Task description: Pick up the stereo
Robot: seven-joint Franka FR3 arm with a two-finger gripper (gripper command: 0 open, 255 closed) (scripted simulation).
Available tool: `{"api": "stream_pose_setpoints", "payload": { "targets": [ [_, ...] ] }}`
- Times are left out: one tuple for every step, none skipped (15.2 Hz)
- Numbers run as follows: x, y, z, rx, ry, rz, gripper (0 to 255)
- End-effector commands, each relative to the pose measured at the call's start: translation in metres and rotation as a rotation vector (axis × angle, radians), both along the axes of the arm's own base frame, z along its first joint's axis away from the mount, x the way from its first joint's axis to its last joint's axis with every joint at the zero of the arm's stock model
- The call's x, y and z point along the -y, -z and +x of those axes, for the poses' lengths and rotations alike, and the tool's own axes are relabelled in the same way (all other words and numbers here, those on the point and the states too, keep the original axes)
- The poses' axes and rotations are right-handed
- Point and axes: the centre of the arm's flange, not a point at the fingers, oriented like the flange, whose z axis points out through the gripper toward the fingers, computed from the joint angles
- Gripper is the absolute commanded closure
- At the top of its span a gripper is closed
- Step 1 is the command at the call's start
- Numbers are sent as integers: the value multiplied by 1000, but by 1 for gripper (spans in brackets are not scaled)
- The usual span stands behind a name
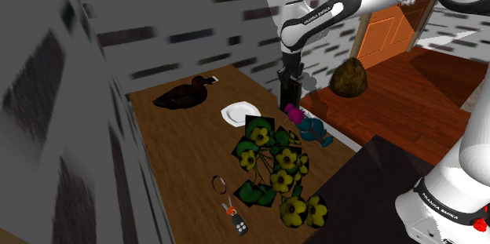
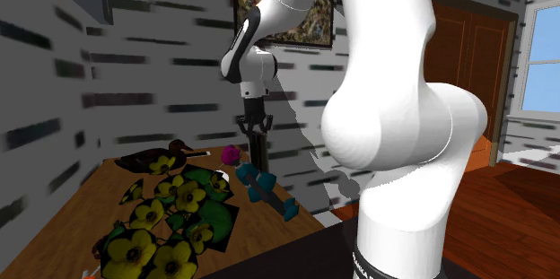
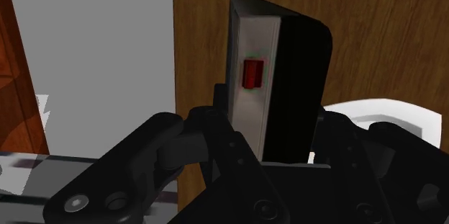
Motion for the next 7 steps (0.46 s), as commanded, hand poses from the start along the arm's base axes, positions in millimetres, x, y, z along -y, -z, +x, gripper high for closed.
{"api": "stream_pose_setpoints", "payload": {
  "targets": [
    [0, -12, 0, 1, 0, 0, 255],
    [0, -17, 0, 1, 0, 0, 255],
    [0, -23, 0, 1, 0, 0, 255],
    [0, -28, 0, 1, 0, 0, 255],
    [0, -33, 0, 1, 0, 0, 255],
    [0, -34, 0, 1, 0, 0, 255],
    [0, -34, 0, 1, 0, 0, 255]
  ]
}}
